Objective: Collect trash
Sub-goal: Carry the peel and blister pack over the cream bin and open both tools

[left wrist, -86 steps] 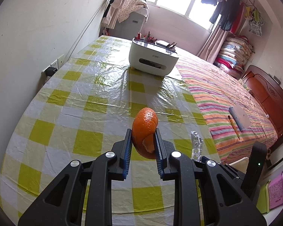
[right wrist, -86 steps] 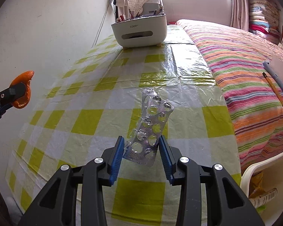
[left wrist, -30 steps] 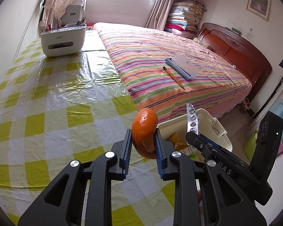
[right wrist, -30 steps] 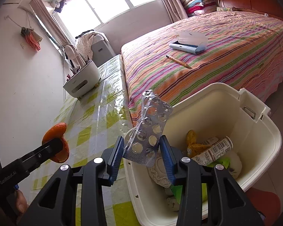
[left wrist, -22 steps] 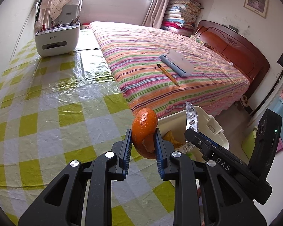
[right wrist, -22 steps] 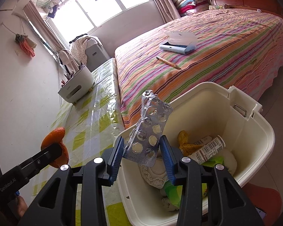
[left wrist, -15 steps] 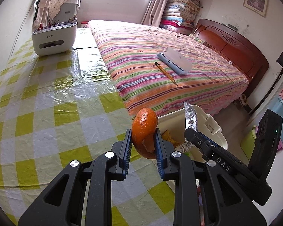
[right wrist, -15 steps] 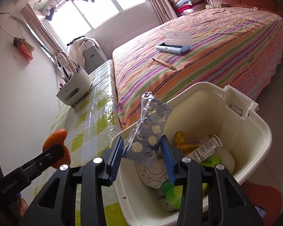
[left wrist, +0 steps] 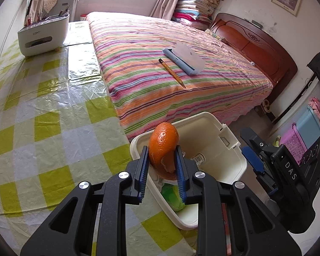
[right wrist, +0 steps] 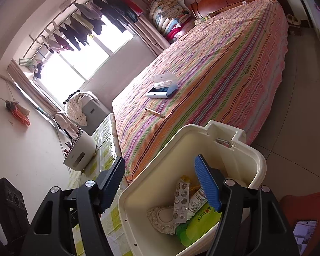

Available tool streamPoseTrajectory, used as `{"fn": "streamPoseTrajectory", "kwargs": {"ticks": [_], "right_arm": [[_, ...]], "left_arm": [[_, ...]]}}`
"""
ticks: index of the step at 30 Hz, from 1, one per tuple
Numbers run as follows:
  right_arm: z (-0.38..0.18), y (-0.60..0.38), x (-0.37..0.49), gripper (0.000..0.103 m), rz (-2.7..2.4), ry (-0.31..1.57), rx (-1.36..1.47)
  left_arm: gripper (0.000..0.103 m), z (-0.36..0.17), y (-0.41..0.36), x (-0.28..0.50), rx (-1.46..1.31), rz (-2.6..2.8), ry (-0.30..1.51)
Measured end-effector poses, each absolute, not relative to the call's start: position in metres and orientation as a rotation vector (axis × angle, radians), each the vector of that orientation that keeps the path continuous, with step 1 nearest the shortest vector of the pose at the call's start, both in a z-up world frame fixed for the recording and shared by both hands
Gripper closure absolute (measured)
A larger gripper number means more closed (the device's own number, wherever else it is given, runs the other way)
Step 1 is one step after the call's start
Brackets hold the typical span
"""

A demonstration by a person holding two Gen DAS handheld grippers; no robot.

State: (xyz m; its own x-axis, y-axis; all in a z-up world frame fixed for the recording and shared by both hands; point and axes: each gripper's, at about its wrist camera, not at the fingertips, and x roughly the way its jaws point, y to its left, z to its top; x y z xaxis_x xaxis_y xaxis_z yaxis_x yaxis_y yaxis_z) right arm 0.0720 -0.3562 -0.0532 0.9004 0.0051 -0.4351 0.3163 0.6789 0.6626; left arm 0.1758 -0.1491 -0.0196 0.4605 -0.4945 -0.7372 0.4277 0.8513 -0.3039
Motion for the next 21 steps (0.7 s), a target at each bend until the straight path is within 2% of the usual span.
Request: {"fn": "streamPoseTrajectory", "kwargs": {"ticks": [16,17,19,20,21], "right_arm": [[-0.048,-0.378,0.044,0.036,-0.254,0.281,0.893],[-0.048,-0.378,0.043,0.035,-0.259,0.280,0.890],[-0.048,-0.379,0.043,0.035,-0.257,0.281,0.892],[-0.048,-0.379,0.042,0.035,-0.259,0.283,0.892],[-0.048,-0.380,0.041,0.035,-0.262,0.282,0.892]], "left_arm": [[0.075,-0.052,-0.221,0.182,0.032,-0.643,1.027],[0.070,-0.053,-0.223,0.182,0.042,-0.639,1.028],[0.051,-0.051,-0.224,0.182,0.054,-0.629,1.010],[0.034,-0.048,-0.223,0.181,0.059,-0.618,0.987],[0.023,-0.045,-0.222,0.179,0.066,-0.599,0.963]]}}
